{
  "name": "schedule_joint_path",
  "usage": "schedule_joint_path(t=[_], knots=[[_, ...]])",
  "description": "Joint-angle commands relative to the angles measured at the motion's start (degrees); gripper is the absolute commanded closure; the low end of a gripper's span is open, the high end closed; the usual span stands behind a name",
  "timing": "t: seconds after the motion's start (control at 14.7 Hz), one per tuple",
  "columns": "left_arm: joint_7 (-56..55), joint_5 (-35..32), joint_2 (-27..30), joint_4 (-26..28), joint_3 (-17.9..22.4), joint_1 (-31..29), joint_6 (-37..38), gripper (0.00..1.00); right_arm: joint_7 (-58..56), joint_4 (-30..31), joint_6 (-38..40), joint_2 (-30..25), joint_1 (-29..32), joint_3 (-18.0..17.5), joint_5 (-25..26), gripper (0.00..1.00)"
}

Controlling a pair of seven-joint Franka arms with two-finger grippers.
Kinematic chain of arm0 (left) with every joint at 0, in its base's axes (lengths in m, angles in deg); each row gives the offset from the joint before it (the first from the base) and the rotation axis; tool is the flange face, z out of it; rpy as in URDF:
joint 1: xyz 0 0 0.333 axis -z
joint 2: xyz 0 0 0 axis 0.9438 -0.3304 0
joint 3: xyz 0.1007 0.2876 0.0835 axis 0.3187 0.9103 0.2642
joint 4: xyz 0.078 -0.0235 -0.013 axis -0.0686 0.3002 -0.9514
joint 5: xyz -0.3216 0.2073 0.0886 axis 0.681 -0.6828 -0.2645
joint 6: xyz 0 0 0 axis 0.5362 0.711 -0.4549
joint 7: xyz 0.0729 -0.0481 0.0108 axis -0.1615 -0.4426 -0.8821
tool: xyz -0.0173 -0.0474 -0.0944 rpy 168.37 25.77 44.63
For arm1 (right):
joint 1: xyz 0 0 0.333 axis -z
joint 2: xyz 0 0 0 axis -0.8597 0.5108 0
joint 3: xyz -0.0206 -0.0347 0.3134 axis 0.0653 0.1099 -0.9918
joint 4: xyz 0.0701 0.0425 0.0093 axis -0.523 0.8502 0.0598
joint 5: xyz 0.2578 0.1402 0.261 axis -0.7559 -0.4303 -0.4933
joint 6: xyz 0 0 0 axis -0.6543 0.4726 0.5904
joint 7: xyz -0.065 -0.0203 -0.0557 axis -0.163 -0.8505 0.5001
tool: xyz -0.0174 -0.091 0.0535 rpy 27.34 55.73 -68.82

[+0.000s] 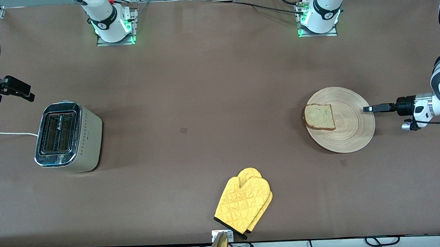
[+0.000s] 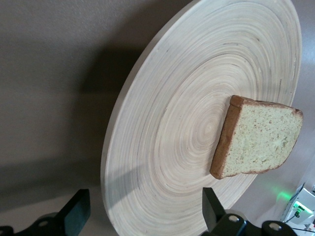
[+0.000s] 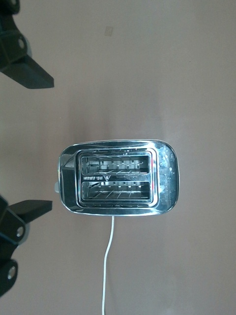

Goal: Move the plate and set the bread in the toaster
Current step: 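Grip the wooden plate rim with the left gripper, then slide the wooden plate toward the toaster with the left gripper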

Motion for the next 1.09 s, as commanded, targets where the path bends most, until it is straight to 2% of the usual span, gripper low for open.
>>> schedule_joint_path(t=[0.0, 0.07, 0.14, 0.27, 0.48, 0.61, 0.68, 0.82, 1.02], knots=[[2.11, 1.53, -1.0, 0.11, -0.43, -0.68, -0.54, 0.0, -0.92, 1.96, -1.22, -1.81, 0.48, -0.52, 0.46, 0.0], [2.2, 1.88, -1.35, 0.11, -0.43, -0.68, -0.46, 0.0, -0.92, 1.96, -1.3, -1.81, 0.48, -0.52, 0.55, 0.0], [2.89, 2.58, -1.53, 0.2, -0.43, -0.68, -0.37, 0.06, -0.92, 1.96, -1.3, -1.81, 0.48, -0.52, 0.46, 0.0], [3.95, 2.76, -1.45, 0.12, -0.43, -0.6, 0.16, 0.3, -0.92, 1.96, -1.3, -1.81, 0.48, -0.52, 0.46, 0.0], [4.22, 2.76, -1.44, -0.15, -0.52, -0.42, 1.29, 0.59, -0.92, 1.96, -1.3, -1.81, 0.48, -0.52, 0.55, 0.0], [4.13, 2.76, -1.36, -0.41, -0.52, -0.42, 2.7, 0.86, -0.92, 2.05, -1.22, -1.72, 0.48, -0.52, 0.46, 0.0], [4.13, 2.76, -1.36, -0.41, -0.52, -0.42, 3.06, 0.95, -0.92, 2.05, -1.22, -1.81, 0.48, -0.52, 0.46, 0.0], [3.96, 3.11, -1.27, -0.5, -0.79, -0.42, 4.46, 0.99, -1.01, 1.96, -1.22, -1.72, 0.48, -0.52, 0.55, 0.0], [3.87, 4.25, -1.44, -2.95, -1.48, 0.02, 8.76, 0.99, -1.01, 1.96, -1.22, -1.72, 0.56, -0.52, 0.55, 0.0]])
